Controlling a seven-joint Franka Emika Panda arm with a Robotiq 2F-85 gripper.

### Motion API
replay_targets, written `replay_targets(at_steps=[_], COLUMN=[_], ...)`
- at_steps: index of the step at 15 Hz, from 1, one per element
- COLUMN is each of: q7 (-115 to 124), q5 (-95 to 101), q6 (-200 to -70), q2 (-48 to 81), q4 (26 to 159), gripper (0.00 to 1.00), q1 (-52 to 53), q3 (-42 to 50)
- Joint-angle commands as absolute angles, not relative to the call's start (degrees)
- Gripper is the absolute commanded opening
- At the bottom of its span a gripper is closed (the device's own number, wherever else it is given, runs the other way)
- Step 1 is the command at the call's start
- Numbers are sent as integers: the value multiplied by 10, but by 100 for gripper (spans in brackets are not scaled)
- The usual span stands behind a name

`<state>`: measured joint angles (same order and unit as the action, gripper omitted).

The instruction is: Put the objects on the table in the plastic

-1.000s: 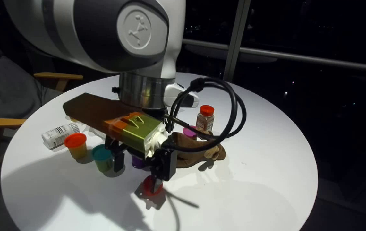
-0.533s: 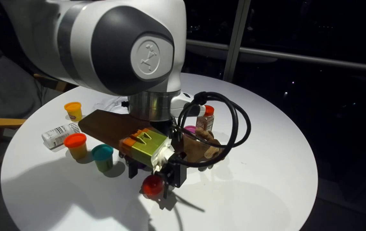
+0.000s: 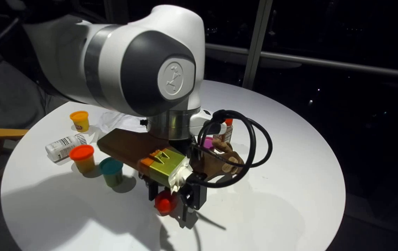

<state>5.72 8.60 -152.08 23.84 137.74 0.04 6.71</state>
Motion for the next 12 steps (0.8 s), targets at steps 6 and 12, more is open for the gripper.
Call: replay_targets(at_steps=[6,12], q7=[93,142], q5=[94,83], q6=[-1490,-1416], q2=[205,111], q4=[1392,1387], gripper=[25,25], q1=[11,10], q3=[95,99])
